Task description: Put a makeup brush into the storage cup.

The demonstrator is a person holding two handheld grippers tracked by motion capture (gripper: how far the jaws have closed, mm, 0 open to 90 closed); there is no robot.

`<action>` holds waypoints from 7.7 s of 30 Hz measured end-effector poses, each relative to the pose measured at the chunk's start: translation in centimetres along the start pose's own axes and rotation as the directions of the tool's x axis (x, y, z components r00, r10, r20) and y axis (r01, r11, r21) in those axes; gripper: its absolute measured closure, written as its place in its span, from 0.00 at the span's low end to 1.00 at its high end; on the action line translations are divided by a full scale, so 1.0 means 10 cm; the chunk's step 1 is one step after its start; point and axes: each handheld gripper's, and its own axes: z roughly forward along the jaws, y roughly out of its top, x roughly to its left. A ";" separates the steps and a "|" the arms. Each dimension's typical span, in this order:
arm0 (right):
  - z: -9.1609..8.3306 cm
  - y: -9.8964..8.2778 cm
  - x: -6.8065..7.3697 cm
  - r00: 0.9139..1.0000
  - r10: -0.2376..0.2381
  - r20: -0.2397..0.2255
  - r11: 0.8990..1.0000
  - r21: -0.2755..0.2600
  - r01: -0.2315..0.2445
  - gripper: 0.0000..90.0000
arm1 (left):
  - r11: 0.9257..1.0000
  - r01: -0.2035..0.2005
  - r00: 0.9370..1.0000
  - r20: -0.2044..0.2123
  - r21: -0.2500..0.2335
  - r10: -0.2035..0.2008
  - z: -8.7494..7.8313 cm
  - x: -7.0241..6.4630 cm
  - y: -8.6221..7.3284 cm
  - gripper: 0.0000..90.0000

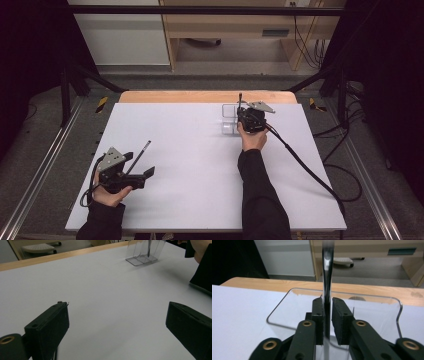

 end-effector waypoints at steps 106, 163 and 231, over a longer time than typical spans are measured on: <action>-1.91 -0.49 -0.18 0.945 -0.131 -0.301 0.991 -0.022 0.131 0.09 | 0.996 0.003 0.997 -0.072 0.094 0.004 0.01 0.26 0.16 0.03; -1.87 -0.49 -0.14 0.939 -0.120 -0.321 0.992 -0.004 0.126 0.10 | 0.887 0.014 0.988 -0.142 0.462 0.059 0.71 0.77 0.27 0.13; -1.85 -0.50 -0.12 0.936 -0.124 -0.330 0.991 0.012 0.135 0.10 | 0.808 0.000 0.997 -0.064 0.589 0.046 0.92 0.81 0.12 0.90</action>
